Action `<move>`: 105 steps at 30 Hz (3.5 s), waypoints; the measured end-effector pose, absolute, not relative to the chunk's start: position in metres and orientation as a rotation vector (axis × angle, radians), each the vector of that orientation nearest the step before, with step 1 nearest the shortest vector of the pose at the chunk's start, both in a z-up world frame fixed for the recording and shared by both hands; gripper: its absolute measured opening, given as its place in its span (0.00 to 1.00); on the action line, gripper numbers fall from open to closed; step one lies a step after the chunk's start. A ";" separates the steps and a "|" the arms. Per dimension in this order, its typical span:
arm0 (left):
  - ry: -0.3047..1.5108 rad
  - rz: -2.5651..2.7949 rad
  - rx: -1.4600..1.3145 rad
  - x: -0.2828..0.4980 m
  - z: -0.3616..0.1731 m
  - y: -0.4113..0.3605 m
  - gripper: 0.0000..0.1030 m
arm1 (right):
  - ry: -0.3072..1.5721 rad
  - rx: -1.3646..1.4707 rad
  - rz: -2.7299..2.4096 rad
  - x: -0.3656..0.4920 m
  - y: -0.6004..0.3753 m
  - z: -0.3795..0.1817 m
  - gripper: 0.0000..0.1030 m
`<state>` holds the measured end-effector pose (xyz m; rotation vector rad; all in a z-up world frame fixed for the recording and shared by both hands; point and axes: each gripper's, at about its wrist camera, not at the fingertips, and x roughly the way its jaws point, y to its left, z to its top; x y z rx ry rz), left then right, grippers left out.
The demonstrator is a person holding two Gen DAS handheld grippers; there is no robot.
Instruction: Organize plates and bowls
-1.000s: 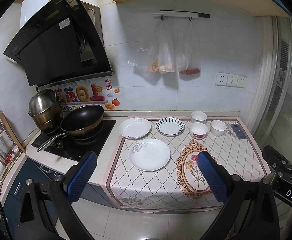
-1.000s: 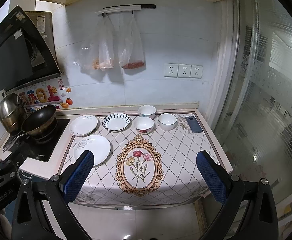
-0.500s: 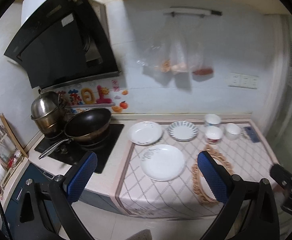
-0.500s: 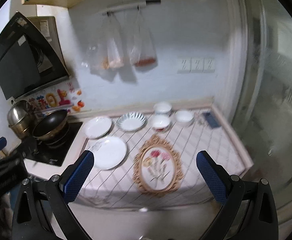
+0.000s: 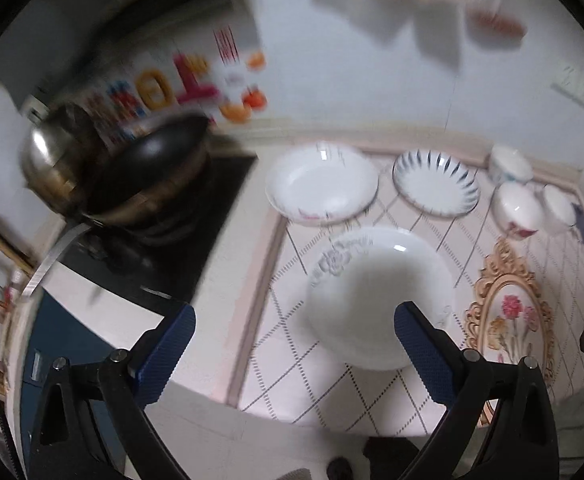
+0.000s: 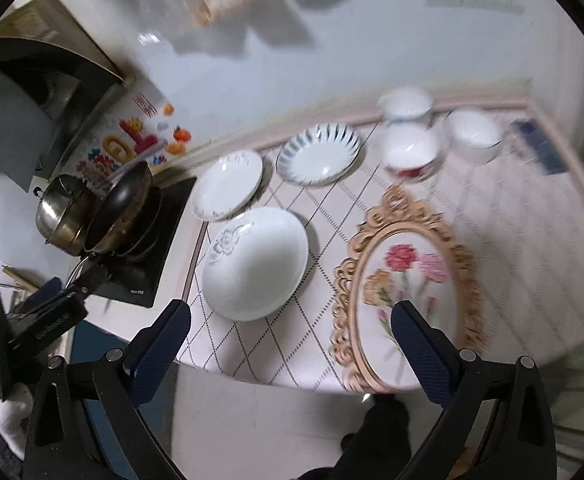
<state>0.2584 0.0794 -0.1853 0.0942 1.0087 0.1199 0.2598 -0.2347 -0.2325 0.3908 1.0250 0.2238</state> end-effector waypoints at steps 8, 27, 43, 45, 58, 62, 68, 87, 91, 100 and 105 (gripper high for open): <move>1.267 0.025 -0.036 0.339 -0.287 0.099 0.92 | 1.205 0.412 0.375 0.378 -0.225 -0.335 0.82; 1.437 -0.043 -0.216 0.374 -0.348 0.128 0.33 | 1.384 0.519 0.503 0.469 -0.181 -0.442 0.13; 1.387 -0.075 -0.176 0.343 -0.319 0.075 0.32 | 1.344 0.522 0.499 0.445 -0.227 -0.414 0.13; 1.384 -0.090 -0.165 0.344 -0.317 0.069 0.32 | 1.337 0.527 0.490 0.439 -0.240 -0.408 0.13; 1.391 -0.228 -0.108 0.353 -0.321 -0.020 0.32 | 1.303 0.592 0.357 0.399 -0.333 -0.397 0.13; 1.403 -0.257 -0.075 0.357 -0.329 -0.039 0.32 | 1.307 0.615 0.308 0.391 -0.356 -0.408 0.13; 1.425 -0.253 -0.045 0.366 -0.342 -0.053 0.32 | 1.308 0.659 0.272 0.385 -0.377 -0.420 0.13; 1.441 -0.231 -0.043 0.382 -0.359 -0.072 0.33 | 1.352 0.663 0.257 0.387 -0.379 -0.431 0.13; 1.451 -0.258 -0.038 0.383 -0.360 -0.070 0.33 | 1.364 0.668 0.242 0.386 -0.376 -0.430 0.15; 1.348 -0.309 -0.050 0.392 -0.312 -0.036 0.33 | 1.390 0.705 0.122 0.376 -0.381 -0.406 0.16; 1.222 -0.212 -0.116 0.420 -0.267 0.038 0.43 | 1.351 0.675 0.120 0.390 -0.353 -0.355 0.46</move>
